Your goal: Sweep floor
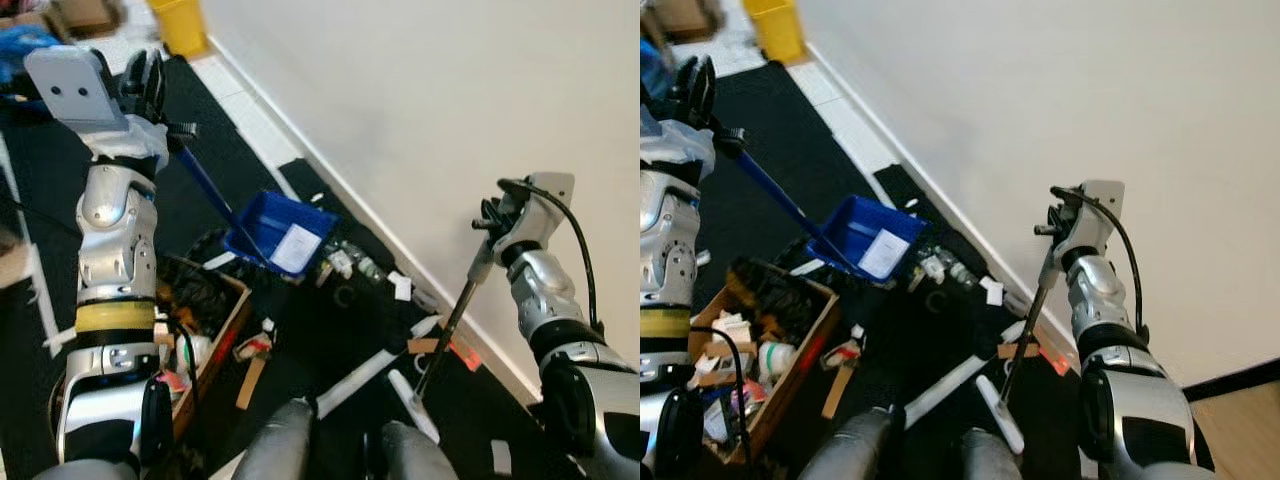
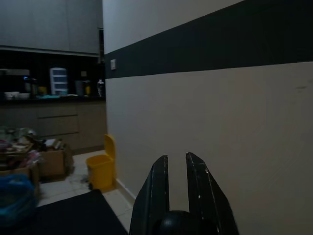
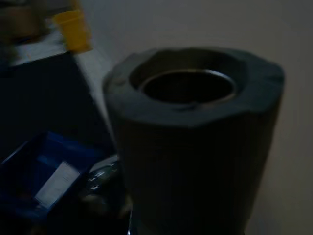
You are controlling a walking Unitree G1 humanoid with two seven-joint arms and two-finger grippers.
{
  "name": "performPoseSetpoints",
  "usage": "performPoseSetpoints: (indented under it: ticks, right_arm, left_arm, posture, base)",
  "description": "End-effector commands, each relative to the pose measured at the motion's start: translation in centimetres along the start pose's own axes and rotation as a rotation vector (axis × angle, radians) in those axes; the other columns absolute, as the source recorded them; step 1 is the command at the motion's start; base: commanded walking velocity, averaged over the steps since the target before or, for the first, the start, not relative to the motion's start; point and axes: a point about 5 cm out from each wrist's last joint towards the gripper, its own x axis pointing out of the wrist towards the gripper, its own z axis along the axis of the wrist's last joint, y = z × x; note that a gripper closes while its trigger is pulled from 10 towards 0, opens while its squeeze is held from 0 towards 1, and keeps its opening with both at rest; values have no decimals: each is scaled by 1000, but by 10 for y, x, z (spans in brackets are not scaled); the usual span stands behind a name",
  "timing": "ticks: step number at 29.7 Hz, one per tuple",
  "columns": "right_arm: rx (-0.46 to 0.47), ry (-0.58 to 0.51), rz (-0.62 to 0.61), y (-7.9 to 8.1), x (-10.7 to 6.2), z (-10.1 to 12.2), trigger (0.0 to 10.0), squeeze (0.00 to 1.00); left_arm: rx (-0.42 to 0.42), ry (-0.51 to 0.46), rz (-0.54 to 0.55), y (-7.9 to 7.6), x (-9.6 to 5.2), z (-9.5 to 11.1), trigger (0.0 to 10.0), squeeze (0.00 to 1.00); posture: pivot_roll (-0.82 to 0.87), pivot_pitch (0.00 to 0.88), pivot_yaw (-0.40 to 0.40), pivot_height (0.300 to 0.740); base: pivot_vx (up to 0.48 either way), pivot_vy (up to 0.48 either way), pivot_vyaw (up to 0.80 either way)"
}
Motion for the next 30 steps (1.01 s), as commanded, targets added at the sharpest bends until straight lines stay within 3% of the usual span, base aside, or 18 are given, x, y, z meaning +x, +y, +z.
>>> performPoseSetpoints:
  ticks: [1,20,21,30]
  right_arm:
    - [-8,-17,3,-1,1,5,10000,0]
    - [6,-23,4,-2,-1,2,10000,0]
    - [42,-22,-14,-2,-1,1,10000,0]
    - [46,-12,-17,-3,-1,0,10000,0]
  left_arm:
    - [-8,-50,-7,-2,4,9,10000,0]
    - [-10,-24,-63,-14,3,5,10000,0]
    - [-19,-13,-82,-16,3,4,10000,0]
    - [-38,-22,-56,-12,4,7,10000,0]
  posture:
    - [210,50,-71,740]
    - [205,57,-67,740]
    - [205,57,-67,740]
    - [205,60,-67,740]
  base:
    - [0,0,794]
    - [0,0,788]
    - [0,-480,0]
    - [0,-373,0]
